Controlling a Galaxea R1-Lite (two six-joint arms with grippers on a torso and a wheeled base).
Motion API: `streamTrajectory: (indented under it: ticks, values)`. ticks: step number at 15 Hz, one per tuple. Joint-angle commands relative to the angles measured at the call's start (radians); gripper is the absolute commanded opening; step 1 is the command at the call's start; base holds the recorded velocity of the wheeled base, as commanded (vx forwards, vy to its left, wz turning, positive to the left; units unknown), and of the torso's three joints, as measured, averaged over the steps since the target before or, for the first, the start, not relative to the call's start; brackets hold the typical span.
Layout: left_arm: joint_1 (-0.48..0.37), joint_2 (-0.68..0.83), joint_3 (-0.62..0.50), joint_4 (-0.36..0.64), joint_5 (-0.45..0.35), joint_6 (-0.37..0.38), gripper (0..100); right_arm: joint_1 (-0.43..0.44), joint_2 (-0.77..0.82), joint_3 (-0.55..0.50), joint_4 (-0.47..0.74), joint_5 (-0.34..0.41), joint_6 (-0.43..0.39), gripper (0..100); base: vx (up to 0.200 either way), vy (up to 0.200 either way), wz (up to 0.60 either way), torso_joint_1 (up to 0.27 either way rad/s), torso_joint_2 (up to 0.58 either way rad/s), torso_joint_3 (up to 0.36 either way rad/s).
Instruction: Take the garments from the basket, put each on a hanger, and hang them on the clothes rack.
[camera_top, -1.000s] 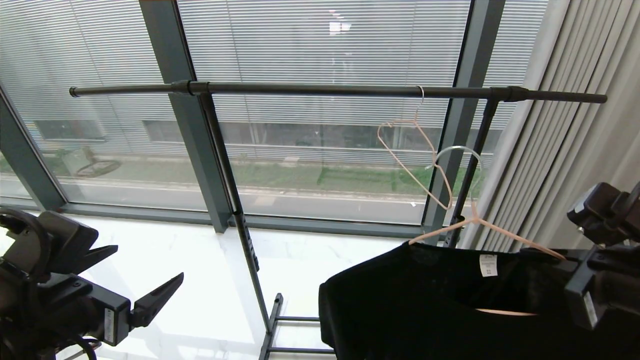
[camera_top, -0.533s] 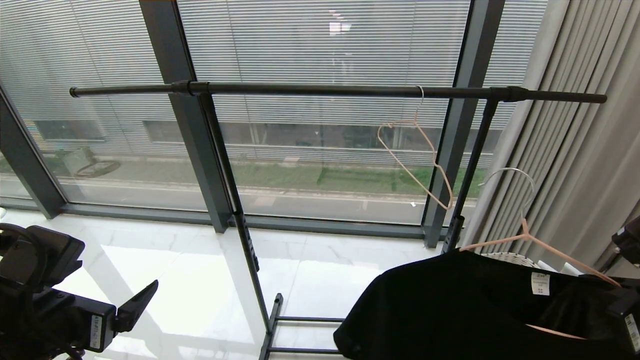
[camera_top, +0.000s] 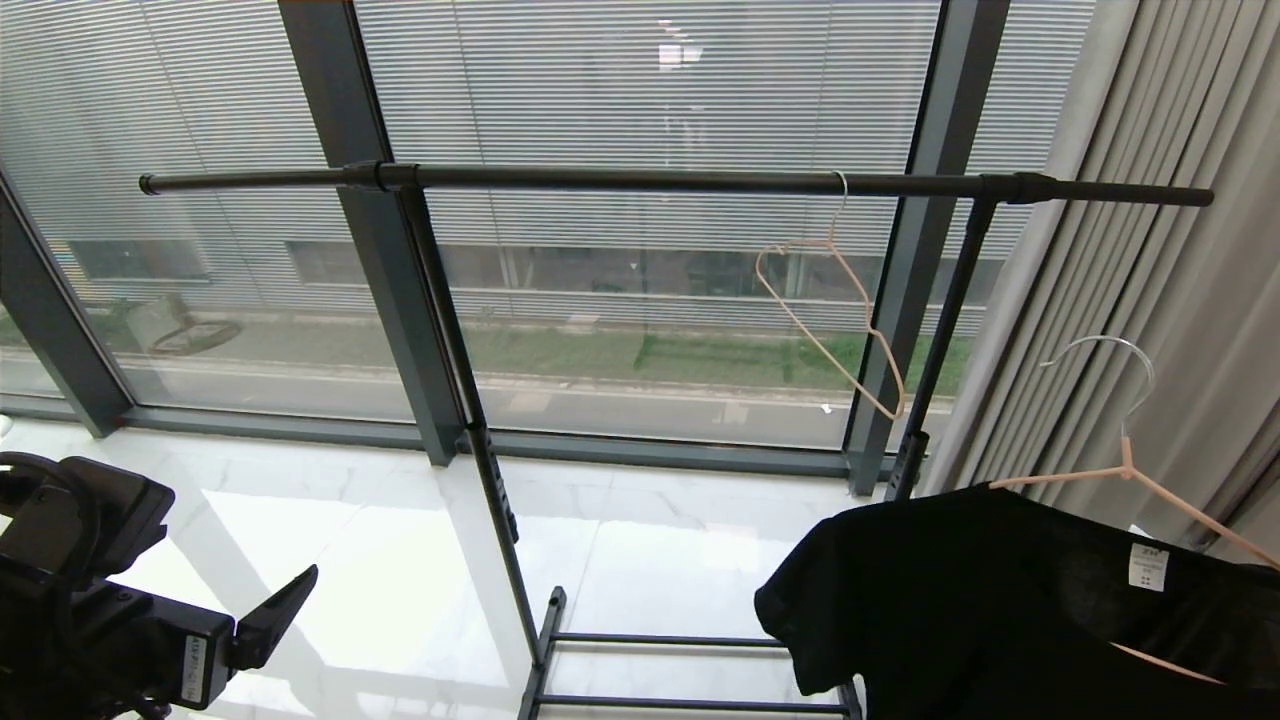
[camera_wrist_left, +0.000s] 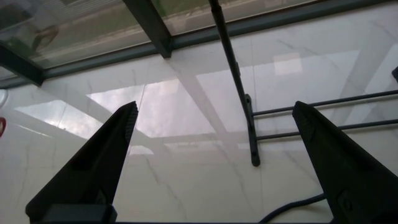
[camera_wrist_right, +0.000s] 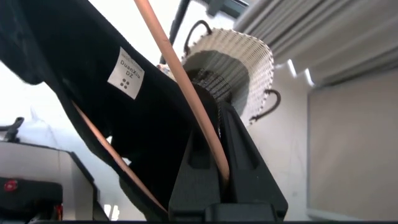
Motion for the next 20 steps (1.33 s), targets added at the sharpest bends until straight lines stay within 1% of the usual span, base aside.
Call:
streamTrajectory:
  ticks: [1, 4, 5, 6, 7, 8, 9, 10, 11, 12, 13, 14, 15, 18, 19, 20]
  values:
    - [-0.001, 0.006, 0.001, -0.002, 0.000, 0.001, 100, -0.085, 0.001, 0.001, 0.000, 0.000, 0.000, 0, 0.000, 0.000, 0.00, 0.000, 0.00, 0.000]
    - [-0.001, 0.007, 0.001, 0.000, 0.000, 0.001, 100, -0.171, 0.006, -0.002, -0.002, -0.002, 0.006, 0, 0.000, 0.000, 0.00, 0.000, 0.00, 0.000]
    - [-0.001, 0.007, 0.001, -0.002, 0.000, -0.001, 100, -0.194, 0.015, -0.003, -0.006, -0.003, 0.023, 0, 0.000, 0.000, 0.00, 0.000, 0.00, 0.000]
    - [-0.001, 0.007, 0.001, -0.002, 0.000, -0.001, 100, -0.197, 0.026, -0.006, -0.008, -0.003, 0.044, 0, 0.000, 0.000, 0.00, 0.000, 0.00, 0.000]
    - [-0.003, 0.009, 0.001, 0.000, 0.000, -0.001, 100, -0.197, 0.043, -0.011, -0.012, -0.011, 0.087, 0, 0.000, 0.000, 0.00, 0.000, 0.00, 0.000]
    - [-0.003, 0.009, -0.001, 0.000, 0.002, -0.001, 100, -0.196, 0.073, -0.019, -0.032, -0.032, 0.119, 0, 0.000, 0.000, 0.00, 0.000, 0.00, 0.000]
    - [-0.003, 0.009, -0.001, -0.002, 0.000, -0.001, 100, -0.196, 0.112, -0.025, -0.078, -0.043, 0.150, 0, 0.000, 0.000, 0.00, 0.000, 0.00, 0.000]
    - [-0.001, 0.009, -0.001, 0.000, 0.002, -0.001, 100, -0.193, 0.162, -0.034, -0.154, -0.048, 0.167, 0, 0.000, 0.000, 0.00, 0.000, 0.00, 0.000]
    - [-0.003, 0.009, -0.004, -0.002, 0.000, 0.001, 100, -0.180, 0.204, -0.059, -0.213, -0.049, 0.165, 0, 0.000, 0.000, 0.00, 0.000, 0.00, 0.000]
    - [-0.003, 0.009, -0.005, 0.000, 0.000, 0.001, 100, -0.156, 0.239, -0.092, -0.233, -0.052, 0.165, 0, 0.000, 0.000, 0.00, 0.000, 0.00, 0.000]
    - [-0.003, 0.012, -0.007, 0.000, 0.000, 0.001, 100, -0.128, 0.280, -0.137, -0.235, -0.091, 0.165, 0, 0.000, 0.000, 0.00, 0.000, 0.00, 0.000]
    - [-0.003, 0.015, -0.010, -0.002, 0.000, 0.001, 100, -0.107, 0.351, -0.187, -0.243, -0.170, 0.168, 0, 0.000, 0.000, 0.00, 0.000, 0.00, 0.000]
    - [-0.003, 0.015, -0.013, -0.002, 0.000, 0.001, 100, -0.088, 0.405, -0.230, -0.264, -0.215, 0.178, 0, 0.000, 0.000, 0.00, 0.000, 0.00, 0.000]
    - [-0.003, 0.014, -0.016, -0.002, 0.002, 0.001, 100, 0.010, 0.458, -0.312, -0.287, -0.224, 0.179, 0, 0.000, 0.000, 0.00, 0.000, 0.00, 0.000]
    - [-0.003, 0.014, -0.021, -0.002, 0.002, 0.001, 100, 0.036, 0.478, -0.336, -0.287, -0.235, 0.179, 0, 0.000, 0.000, 0.00, 0.000, 0.00, 0.000]
    - [-0.004, 0.014, -0.022, -0.002, 0.000, 0.001, 100, 0.053, 0.501, -0.356, -0.292, -0.261, 0.181, 0, 0.000, 0.000, 0.00, 0.000, 0.00, 0.000]
